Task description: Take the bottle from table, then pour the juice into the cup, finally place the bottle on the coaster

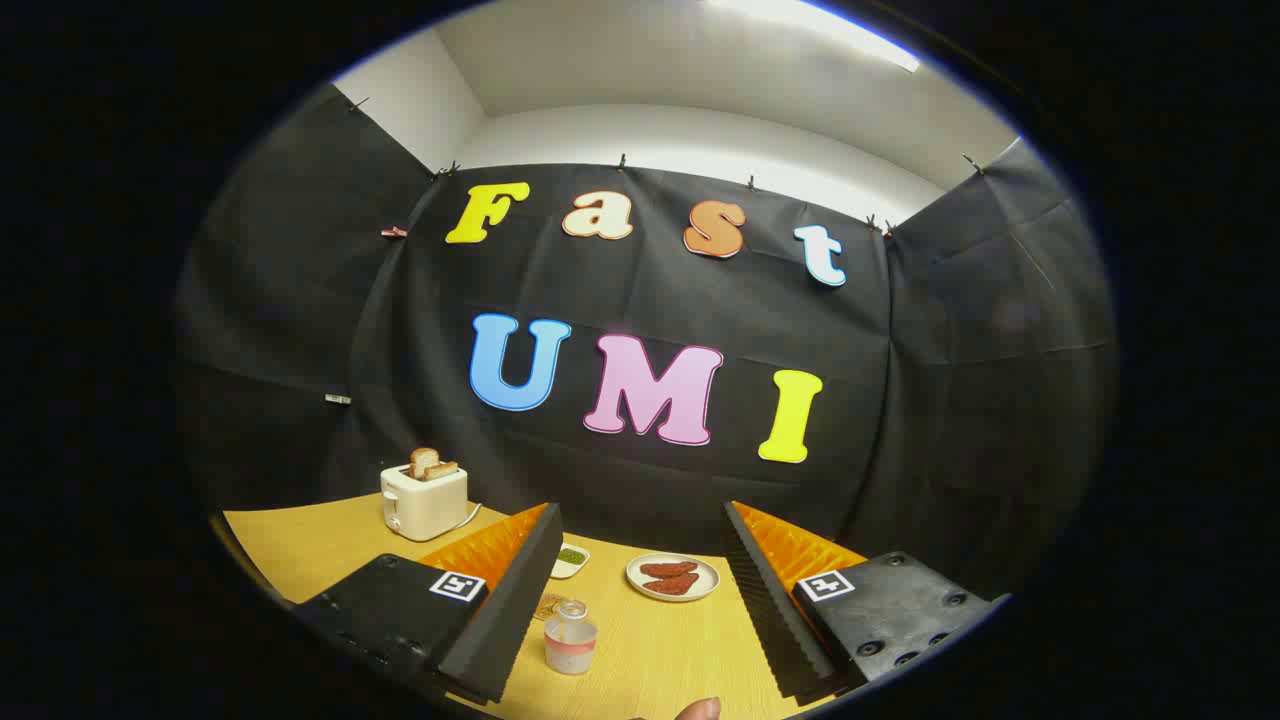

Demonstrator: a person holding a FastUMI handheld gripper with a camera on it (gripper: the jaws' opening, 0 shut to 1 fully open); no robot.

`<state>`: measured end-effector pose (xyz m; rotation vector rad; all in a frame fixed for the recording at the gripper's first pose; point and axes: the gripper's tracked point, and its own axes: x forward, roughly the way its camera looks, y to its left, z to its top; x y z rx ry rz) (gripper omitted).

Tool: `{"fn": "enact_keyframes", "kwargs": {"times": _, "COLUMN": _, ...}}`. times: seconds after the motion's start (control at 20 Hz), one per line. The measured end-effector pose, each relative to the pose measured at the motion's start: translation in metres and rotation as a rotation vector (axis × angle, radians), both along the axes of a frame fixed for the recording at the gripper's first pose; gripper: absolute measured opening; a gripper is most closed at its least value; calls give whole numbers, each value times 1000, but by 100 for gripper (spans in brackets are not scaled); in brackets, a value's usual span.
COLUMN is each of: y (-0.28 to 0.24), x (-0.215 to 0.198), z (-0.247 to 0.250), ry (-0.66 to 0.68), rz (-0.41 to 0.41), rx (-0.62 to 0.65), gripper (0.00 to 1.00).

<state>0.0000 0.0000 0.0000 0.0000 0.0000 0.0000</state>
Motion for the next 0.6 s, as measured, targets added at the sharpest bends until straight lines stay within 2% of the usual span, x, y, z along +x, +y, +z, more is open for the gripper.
{"fn": "enact_keyframes", "kwargs": {"times": 0.6, "y": 9, "x": 2, "z": -7, "ry": 4, "rz": 0, "rx": 5, "gripper": 97}}
